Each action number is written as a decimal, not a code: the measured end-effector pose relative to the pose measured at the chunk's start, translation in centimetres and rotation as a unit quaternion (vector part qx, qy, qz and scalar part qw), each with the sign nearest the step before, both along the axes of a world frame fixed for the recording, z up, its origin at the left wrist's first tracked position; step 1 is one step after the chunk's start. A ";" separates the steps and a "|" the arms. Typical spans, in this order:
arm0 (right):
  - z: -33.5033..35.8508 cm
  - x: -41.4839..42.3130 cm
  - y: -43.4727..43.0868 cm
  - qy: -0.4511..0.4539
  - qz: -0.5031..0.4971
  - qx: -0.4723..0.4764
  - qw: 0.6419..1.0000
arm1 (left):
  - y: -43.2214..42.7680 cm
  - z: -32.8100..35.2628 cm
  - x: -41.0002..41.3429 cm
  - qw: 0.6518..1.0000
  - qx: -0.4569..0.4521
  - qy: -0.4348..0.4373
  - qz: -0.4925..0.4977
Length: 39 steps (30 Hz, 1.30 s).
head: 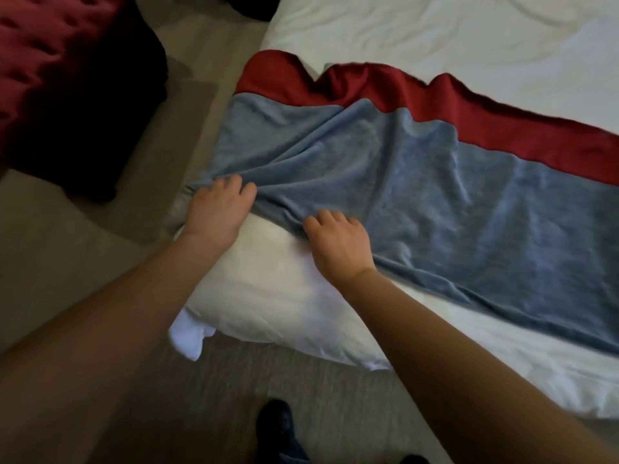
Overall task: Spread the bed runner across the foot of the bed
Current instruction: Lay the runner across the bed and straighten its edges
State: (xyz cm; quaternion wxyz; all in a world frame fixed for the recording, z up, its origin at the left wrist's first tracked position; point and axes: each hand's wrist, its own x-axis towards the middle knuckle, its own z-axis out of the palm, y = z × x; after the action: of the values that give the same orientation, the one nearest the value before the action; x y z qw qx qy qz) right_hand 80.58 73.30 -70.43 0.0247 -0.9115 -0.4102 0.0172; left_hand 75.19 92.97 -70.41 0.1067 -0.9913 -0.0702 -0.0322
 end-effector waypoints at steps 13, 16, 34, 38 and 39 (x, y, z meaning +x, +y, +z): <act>-1.8 -2.1 -2.6 0.057 0.073 -0.050 0.994 | 0.8 -2.3 -7.5 0.977 -0.138 0.035 -0.157; -2.0 -2.4 -2.8 0.054 0.114 -0.047 0.991 | 1.0 -2.4 -8.5 0.978 -0.127 0.045 -0.158; 0.2 -2.5 5.6 0.058 0.138 0.059 0.987 | 8.3 -1.2 -9.2 0.982 -0.142 0.103 -0.062; 1.9 0.8 8.6 0.010 0.085 0.054 0.995 | 10.1 0.3 -6.5 0.981 -0.157 0.111 -0.017; 2.2 1.8 9.1 0.007 0.070 0.052 0.996 | 10.3 0.7 -5.4 0.981 -0.158 0.116 -0.002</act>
State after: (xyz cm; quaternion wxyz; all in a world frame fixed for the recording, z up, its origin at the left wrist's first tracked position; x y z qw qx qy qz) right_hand 82.39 82.44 -68.21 0.0735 -0.8777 -0.4736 0.0045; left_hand 69.78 103.31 -69.71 -0.0439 -0.9928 -0.0594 0.0945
